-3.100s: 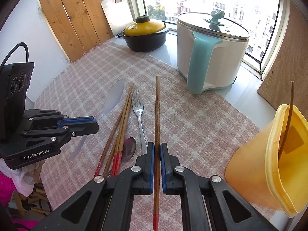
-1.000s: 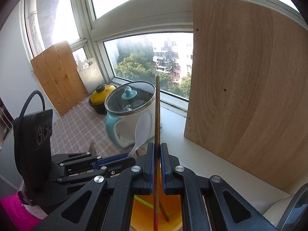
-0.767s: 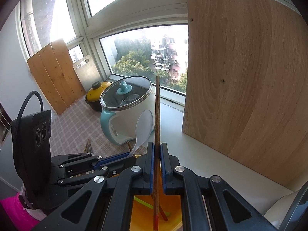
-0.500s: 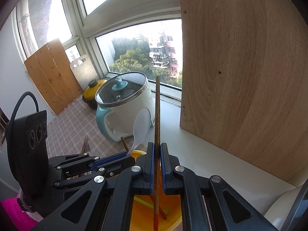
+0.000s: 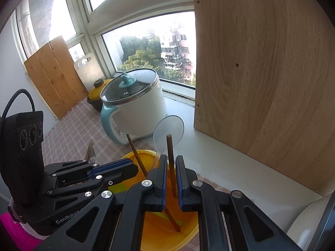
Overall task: Organize utensils
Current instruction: 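Lower both tools into the container and open them to release the items, then move both open tools back over the chopsticks and fork on the cloth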
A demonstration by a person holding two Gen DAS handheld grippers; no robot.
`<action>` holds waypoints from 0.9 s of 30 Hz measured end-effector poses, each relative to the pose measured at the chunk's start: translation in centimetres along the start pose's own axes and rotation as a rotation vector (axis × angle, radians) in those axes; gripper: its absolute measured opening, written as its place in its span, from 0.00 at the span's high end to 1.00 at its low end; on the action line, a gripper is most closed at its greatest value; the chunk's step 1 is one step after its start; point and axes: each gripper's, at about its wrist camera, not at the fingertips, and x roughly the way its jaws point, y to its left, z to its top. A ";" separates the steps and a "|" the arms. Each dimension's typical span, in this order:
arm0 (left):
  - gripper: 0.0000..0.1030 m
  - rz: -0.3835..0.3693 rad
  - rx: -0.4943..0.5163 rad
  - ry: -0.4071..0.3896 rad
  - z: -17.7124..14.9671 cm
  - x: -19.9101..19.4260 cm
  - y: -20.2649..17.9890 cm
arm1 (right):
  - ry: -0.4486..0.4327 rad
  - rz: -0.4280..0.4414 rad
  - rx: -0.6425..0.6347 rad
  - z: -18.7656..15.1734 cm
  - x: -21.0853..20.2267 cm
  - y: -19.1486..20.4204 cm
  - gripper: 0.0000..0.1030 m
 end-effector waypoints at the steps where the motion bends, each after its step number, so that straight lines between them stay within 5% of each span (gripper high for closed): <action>1: 0.96 0.001 0.002 0.002 -0.1 0.0 0.0 | 0.000 -0.002 -0.002 0.0 0.0 0.1 0.89; 3: 0.96 0.007 0.004 0.006 -0.2 -0.1 0.0 | -0.003 -0.007 -0.006 0.0 0.0 0.2 0.81; 17: 0.96 0.009 0.005 0.001 -0.8 -3.1 1.2 | -0.025 -0.051 -0.007 -0.6 -1.4 1.5 0.68; 19: 0.96 0.016 0.005 0.001 -1.0 -4.0 1.8 | -0.035 -0.065 -0.007 -0.6 -1.8 1.9 0.56; 27: 0.81 0.049 0.000 -0.012 -1.7 -7.9 5.5 | -0.072 -0.085 -0.022 -1.3 -3.8 4.6 0.44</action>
